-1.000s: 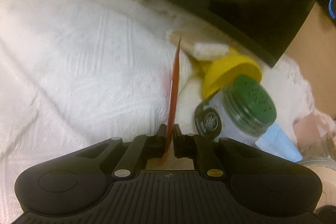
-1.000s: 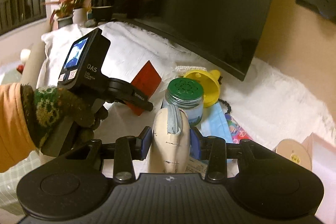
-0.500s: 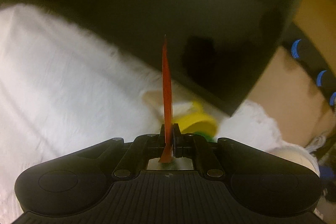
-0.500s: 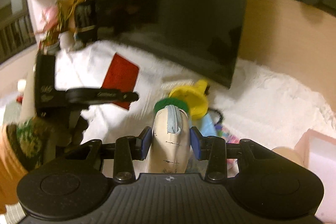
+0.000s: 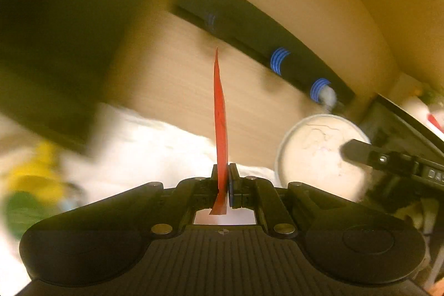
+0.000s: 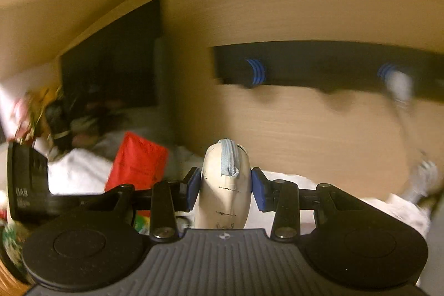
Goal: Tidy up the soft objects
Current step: 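Carry both items to the pink box and open both tools to drop them inside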
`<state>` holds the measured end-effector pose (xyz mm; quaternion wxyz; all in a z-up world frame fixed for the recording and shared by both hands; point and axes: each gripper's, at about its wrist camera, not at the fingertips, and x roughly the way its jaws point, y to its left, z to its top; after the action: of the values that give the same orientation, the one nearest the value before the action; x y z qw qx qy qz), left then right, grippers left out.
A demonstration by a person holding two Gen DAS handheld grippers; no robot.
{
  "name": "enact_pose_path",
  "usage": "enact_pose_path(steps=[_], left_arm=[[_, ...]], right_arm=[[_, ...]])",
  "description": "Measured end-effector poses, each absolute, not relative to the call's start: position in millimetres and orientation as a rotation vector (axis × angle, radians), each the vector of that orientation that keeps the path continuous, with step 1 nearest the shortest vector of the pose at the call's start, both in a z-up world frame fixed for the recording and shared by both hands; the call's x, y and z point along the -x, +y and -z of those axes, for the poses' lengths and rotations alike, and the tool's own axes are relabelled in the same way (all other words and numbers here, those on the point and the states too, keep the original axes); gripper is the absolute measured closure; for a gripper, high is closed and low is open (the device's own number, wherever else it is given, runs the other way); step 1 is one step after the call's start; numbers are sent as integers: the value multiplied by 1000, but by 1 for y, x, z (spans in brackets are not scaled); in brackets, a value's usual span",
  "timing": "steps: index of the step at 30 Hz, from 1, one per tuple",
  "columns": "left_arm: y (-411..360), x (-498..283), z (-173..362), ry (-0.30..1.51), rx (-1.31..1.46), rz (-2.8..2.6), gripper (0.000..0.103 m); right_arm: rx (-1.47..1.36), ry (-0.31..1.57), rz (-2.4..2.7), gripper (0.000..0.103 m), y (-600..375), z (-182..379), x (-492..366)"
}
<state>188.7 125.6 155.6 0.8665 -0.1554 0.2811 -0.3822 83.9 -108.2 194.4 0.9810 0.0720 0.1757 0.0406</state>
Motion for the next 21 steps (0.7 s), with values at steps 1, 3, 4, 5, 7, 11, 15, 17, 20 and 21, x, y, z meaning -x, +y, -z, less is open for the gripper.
enact_pose_path(steps=[1, 3, 4, 5, 7, 11, 15, 17, 20, 21], left_arm=[[112, -189, -154, 600, 311, 830, 96], [85, -186, -149, 634, 276, 881, 96], [71, -187, -147, 654, 261, 906, 96], [57, -190, -146, 668, 247, 927, 96], [33, -196, -144, 674, 242, 962, 95], [-13, -223, -127, 833, 294, 952, 90], [-51, -232, -77, 979, 81, 759, 87], [-49, -230, -61, 1017, 71, 709, 87], [-38, -223, -56, 1029, 80, 679, 87], [-35, -218, -60, 1018, 73, 681, 87]], right_arm=[[-171, 358, -67, 64, -123, -194, -79], [-209, 363, -29, 64, -149, -187, -70], [-224, 371, -9, 64, -159, -182, -68], [-251, 384, 7, 65, -171, -176, -69], [-306, 422, 9, 65, -190, -160, -75], [-286, 529, 147, 64, -207, -109, -82], [-150, 558, 183, 57, -194, -73, -56], [-71, 553, 190, 49, -185, -62, -39], [-24, 559, 184, 44, -182, -51, -29], [-23, 566, 179, 44, -182, -47, -29]])
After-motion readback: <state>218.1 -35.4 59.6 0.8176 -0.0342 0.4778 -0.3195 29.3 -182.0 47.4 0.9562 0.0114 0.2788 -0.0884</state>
